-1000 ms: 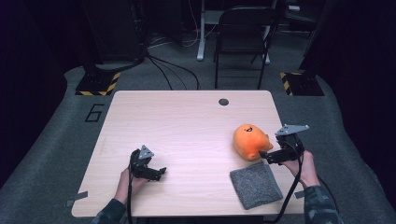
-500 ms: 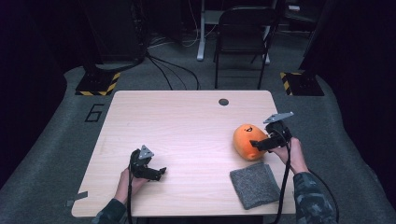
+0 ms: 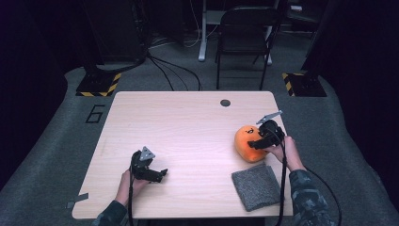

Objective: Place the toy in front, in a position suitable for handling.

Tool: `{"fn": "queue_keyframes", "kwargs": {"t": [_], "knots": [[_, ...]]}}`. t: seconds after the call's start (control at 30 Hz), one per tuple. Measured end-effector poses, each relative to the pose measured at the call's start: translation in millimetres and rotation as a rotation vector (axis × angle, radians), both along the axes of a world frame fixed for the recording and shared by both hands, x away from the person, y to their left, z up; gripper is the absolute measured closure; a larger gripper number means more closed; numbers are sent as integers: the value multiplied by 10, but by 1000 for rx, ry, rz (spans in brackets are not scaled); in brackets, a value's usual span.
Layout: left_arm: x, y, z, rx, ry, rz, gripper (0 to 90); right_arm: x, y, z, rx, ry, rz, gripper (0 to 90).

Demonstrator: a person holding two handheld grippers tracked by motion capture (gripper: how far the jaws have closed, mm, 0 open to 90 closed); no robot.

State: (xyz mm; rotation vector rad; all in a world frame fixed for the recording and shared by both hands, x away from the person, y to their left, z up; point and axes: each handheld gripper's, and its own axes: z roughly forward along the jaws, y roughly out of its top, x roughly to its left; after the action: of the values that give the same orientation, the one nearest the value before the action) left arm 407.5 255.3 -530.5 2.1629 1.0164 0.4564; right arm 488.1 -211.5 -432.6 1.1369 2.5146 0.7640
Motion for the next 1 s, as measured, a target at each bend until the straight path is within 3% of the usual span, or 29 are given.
{"fn": "queue_keyframes", "kwargs": {"t": [0.13,0.3,0.4,0.5,0.7,0.9,1.0], "knots": [[0,0,0,0,0,0,3,-13,9,-46,-13,42,3,489],[-1,0,0,1,0,-3,3,-31,-8,-100,7,49,2,613],[-2,1,3,3,2,-3,3,-60,13,-102,-11,40,0,662],[-2,2,4,5,3,-4,3,-81,21,-100,-18,17,-3,691],[-2,2,5,5,3,-4,3,-149,4,-45,21,-34,-21,726],[-2,2,5,5,3,-4,3,-226,-30,105,97,-56,-48,737],[-2,2,5,5,3,-4,3,-276,2,209,111,-83,-68,736]]}}
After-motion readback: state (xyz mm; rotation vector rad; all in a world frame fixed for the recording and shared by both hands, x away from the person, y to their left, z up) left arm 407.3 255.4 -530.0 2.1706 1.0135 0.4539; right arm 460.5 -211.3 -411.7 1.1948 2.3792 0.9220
